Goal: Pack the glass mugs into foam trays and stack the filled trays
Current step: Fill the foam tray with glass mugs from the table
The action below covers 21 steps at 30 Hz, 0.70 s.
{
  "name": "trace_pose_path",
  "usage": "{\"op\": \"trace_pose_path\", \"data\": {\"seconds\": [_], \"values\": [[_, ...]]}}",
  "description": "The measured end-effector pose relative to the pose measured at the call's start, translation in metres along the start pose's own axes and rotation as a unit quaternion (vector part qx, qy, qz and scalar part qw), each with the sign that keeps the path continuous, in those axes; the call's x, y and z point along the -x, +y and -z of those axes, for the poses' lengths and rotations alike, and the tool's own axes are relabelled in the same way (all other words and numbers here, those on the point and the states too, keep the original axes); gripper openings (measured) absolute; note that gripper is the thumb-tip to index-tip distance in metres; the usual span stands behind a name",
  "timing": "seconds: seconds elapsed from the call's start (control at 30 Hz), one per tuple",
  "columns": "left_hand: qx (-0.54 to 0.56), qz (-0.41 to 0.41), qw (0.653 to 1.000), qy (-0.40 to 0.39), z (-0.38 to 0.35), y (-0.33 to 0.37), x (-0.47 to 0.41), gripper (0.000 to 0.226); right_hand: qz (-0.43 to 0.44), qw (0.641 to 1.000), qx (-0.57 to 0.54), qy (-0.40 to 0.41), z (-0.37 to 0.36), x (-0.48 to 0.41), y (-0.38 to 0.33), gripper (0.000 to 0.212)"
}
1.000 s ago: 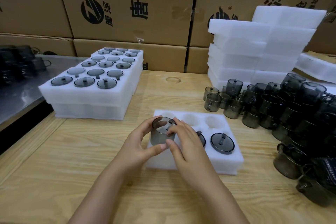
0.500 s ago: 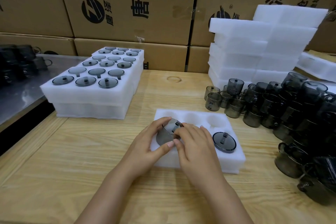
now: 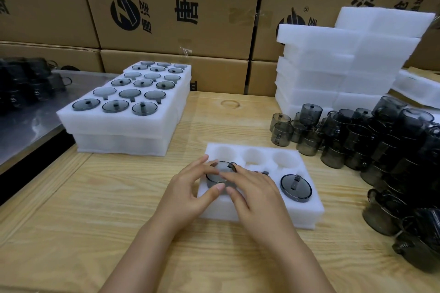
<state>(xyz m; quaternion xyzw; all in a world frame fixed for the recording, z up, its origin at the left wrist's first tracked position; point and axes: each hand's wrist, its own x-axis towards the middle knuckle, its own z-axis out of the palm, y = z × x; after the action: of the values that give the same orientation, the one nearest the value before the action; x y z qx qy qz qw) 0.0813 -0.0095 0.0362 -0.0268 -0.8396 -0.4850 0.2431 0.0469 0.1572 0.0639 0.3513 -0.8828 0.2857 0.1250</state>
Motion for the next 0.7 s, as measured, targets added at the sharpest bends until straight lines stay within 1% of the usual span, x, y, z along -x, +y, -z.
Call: {"op": "trace_pose_path", "data": {"seconds": [0.03, 0.1, 0.17, 0.2, 0.33, 0.5, 0.57, 0.6, 0.67, 0.7], "values": [[-0.009, -0.003, 1.0, 0.007, -0.001, 0.001, 0.0, 0.036, -0.019, 1.0, -0.015, -0.007, 0.0, 0.0, 0.001, 0.036], [-0.022, -0.012, 0.999, 0.02, -0.003, 0.002, 0.0, 0.027, -0.07, 0.995, -0.071, 0.004, 0.0, 0.0, 0.003, 0.043], [-0.033, -0.026, 0.998, 0.038, -0.005, 0.003, 0.001, 0.016, -0.083, 0.992, -0.095, 0.02, 0.0, -0.001, 0.002, 0.039], [-0.041, -0.039, 0.997, 0.047, -0.005, 0.004, 0.001, 0.016, -0.077, 0.993, -0.088, 0.025, 0.0, -0.001, 0.0, 0.036], [-0.09, -0.102, 0.987, 0.082, -0.008, 0.008, 0.0, 0.032, -0.077, 0.994, -0.071, 0.025, 0.0, -0.002, 0.0, 0.035], [-0.151, -0.137, 0.974, 0.103, -0.011, 0.011, 0.001, 0.035, -0.068, 0.994, -0.077, 0.046, 0.001, -0.003, 0.001, 0.027], [-0.156, -0.136, 0.974, 0.093, -0.01, 0.014, 0.001, 0.034, -0.066, 0.996, -0.048, 0.045, -0.001, -0.003, 0.002, 0.027], [-0.157, -0.128, 0.976, 0.081, -0.01, 0.015, 0.001, 0.038, -0.063, 0.997, -0.022, 0.042, -0.002, -0.003, 0.003, 0.029], [-0.159, -0.104, 0.981, 0.049, -0.01, 0.016, 0.002, 0.055, -0.06, 0.998, 0.019, 0.028, -0.003, -0.003, 0.004, 0.033], [-0.157, -0.094, 0.982, 0.04, -0.012, 0.017, 0.002, 0.059, -0.063, 0.998, 0.019, 0.02, -0.003, -0.004, 0.004, 0.034]]}}
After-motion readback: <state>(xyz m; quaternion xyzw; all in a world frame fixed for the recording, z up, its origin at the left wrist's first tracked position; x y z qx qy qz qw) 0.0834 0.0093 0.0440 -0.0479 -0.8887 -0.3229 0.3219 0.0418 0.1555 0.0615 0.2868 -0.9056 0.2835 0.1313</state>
